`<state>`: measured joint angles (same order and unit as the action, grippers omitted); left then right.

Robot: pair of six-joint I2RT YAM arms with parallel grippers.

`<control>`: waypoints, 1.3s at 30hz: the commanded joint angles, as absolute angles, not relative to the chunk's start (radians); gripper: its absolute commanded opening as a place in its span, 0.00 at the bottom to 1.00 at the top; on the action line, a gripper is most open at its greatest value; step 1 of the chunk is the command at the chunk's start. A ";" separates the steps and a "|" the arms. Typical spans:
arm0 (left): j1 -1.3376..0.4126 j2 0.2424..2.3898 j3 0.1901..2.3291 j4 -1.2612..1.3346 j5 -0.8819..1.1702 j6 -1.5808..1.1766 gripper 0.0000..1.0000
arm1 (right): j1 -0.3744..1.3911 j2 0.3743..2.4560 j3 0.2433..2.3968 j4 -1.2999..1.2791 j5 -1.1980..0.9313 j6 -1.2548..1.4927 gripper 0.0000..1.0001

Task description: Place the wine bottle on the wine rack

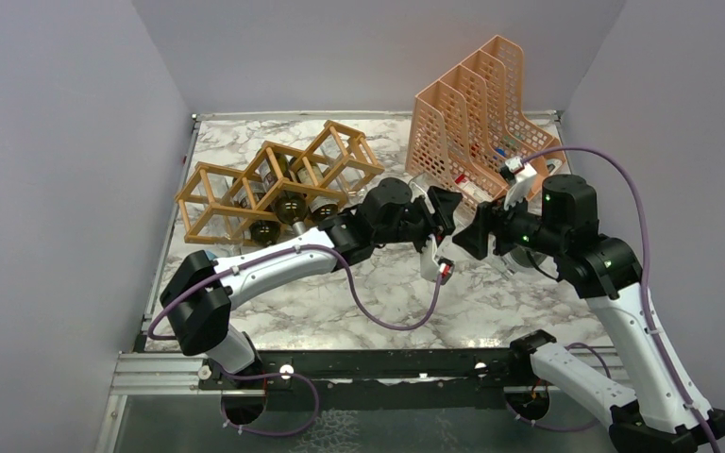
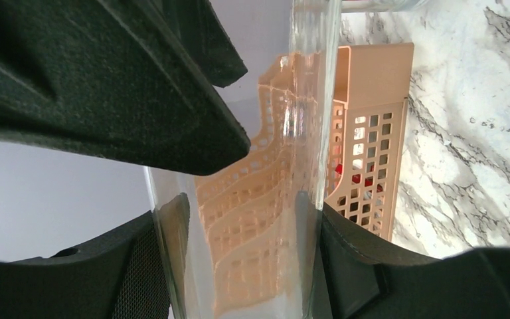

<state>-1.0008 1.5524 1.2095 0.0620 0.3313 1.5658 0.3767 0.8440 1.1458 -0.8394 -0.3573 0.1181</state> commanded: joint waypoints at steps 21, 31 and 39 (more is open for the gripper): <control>-0.982 1.521 1.241 0.184 0.364 1.333 0.39 | 0.379 0.828 1.134 -0.811 -0.370 0.122 0.33; -0.982 1.406 1.088 0.421 0.192 0.999 0.99 | 0.379 0.797 1.133 -0.624 -0.279 0.236 0.17; -0.980 1.232 1.026 0.397 -0.210 0.366 0.99 | 0.378 0.876 1.146 -0.454 -0.262 0.288 0.15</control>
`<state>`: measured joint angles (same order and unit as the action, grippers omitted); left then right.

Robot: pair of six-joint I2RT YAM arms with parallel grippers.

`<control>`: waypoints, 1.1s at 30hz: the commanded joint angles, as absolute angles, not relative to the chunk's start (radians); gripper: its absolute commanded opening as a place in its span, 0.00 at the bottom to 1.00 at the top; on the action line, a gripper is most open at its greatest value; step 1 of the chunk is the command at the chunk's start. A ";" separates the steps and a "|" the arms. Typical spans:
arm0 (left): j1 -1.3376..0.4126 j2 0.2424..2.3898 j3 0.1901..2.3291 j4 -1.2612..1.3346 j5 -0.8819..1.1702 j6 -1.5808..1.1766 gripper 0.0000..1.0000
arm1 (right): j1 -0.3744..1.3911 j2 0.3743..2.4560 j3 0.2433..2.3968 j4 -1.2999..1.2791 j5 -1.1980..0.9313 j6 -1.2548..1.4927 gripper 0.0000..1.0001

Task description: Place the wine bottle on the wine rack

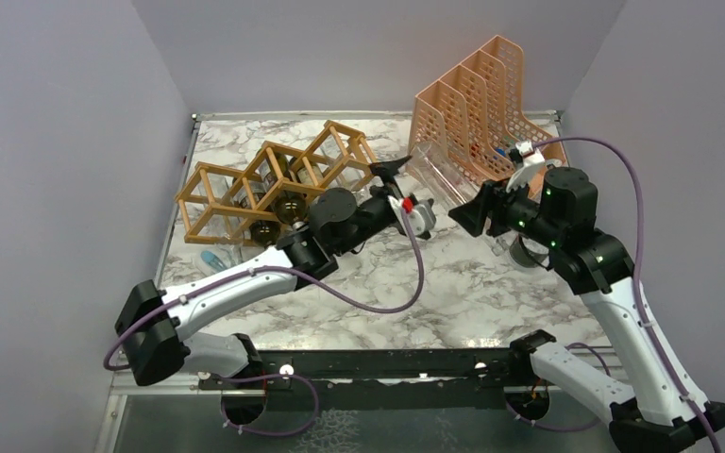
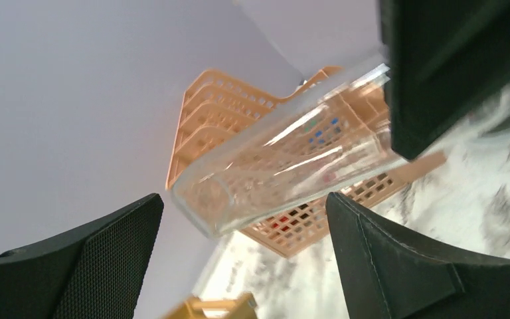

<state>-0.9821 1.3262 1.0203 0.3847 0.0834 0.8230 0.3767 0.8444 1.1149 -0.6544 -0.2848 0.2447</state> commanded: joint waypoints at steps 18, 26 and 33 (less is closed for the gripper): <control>-0.980 0.888 1.088 -0.009 -0.433 -0.052 0.99 | 0.691 1.291 1.288 -0.066 -0.077 0.455 0.10; -0.981 0.861 1.113 -0.134 -0.580 -0.072 0.99 | 0.839 1.560 1.471 -0.040 0.112 0.510 0.19; -0.981 0.829 1.122 -0.195 -0.647 -0.066 0.99 | 0.886 1.760 1.649 -0.105 0.180 0.550 0.28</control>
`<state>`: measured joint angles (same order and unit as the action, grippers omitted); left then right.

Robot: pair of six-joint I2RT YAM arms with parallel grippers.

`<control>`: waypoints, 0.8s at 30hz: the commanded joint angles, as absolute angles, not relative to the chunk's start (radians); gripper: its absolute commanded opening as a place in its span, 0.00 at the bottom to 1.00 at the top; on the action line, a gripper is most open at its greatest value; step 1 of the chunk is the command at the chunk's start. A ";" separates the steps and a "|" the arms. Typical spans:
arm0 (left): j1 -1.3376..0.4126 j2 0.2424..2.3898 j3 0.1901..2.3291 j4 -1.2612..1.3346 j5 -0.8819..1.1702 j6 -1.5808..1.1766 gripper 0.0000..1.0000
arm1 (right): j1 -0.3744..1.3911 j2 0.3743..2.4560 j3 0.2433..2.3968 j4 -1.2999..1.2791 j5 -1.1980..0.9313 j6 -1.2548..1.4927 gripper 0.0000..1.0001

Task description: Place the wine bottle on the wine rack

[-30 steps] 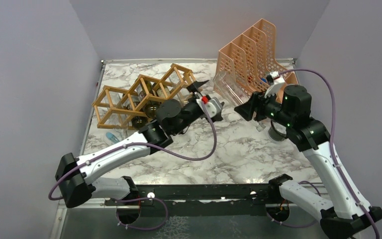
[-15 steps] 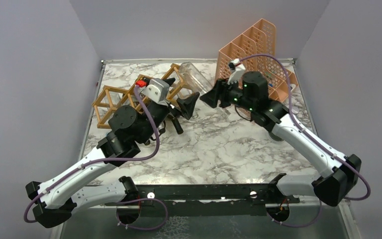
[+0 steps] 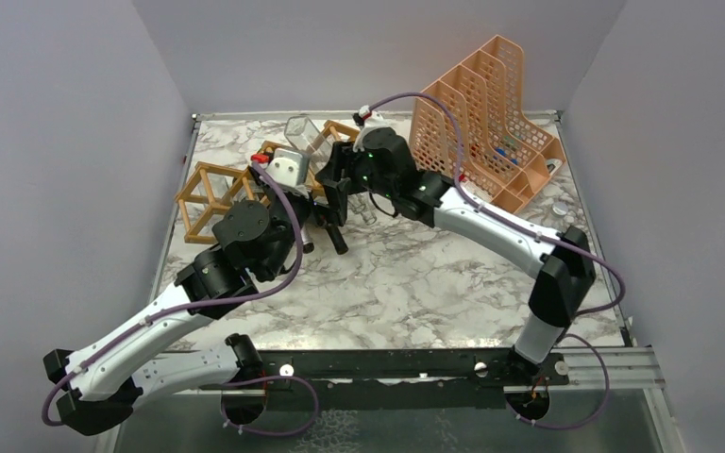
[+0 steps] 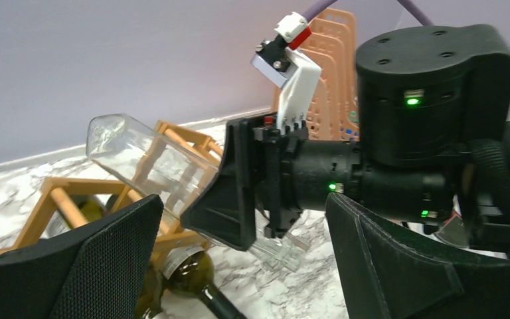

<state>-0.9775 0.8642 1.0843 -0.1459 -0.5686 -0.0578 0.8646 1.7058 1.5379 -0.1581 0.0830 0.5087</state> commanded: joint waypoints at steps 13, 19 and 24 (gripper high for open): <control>-0.980 0.767 1.109 -0.224 -0.718 -0.061 0.99 | 0.901 1.916 1.771 -0.161 0.267 0.626 0.51; -0.980 0.764 1.107 -0.232 -0.724 -0.064 0.99 | 0.902 1.926 1.771 -0.183 0.263 0.632 0.64; -0.980 0.771 1.111 -0.240 -0.726 -0.063 0.99 | 0.902 1.922 1.769 -0.194 0.276 0.628 0.76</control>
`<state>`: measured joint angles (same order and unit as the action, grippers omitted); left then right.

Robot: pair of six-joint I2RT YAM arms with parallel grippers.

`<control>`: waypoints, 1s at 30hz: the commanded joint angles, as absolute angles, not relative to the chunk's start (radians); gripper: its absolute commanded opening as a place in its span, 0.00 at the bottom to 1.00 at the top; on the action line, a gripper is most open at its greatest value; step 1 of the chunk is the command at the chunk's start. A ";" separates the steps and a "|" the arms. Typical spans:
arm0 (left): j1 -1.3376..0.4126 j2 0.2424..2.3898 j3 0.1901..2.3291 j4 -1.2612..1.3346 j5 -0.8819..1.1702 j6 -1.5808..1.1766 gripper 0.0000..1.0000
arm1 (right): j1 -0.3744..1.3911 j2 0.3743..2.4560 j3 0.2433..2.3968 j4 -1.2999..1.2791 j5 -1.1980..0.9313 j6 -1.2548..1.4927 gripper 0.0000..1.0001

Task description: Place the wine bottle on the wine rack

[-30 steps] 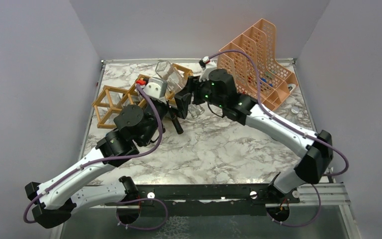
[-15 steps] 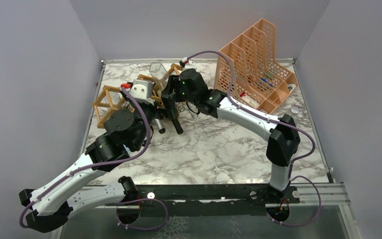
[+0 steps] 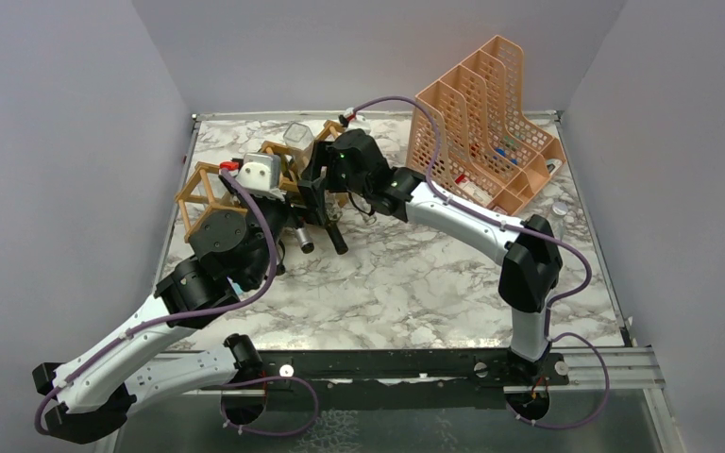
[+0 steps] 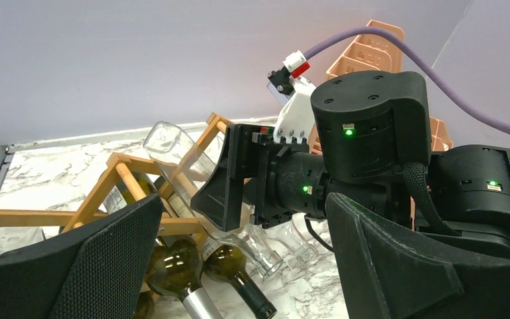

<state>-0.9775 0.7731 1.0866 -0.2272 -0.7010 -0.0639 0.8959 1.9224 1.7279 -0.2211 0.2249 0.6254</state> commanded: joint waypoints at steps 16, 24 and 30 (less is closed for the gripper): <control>-0.980 0.744 1.118 -0.247 -0.741 -0.067 0.99 | 0.901 1.633 1.517 -0.016 0.363 0.514 0.91; -0.980 0.757 1.107 -0.239 -0.688 -0.076 0.99 | 0.900 1.413 1.322 -0.077 0.582 0.322 0.93; -0.980 0.795 1.112 -0.207 -0.658 -0.073 0.99 | 0.856 1.261 1.175 -0.114 0.838 0.204 1.00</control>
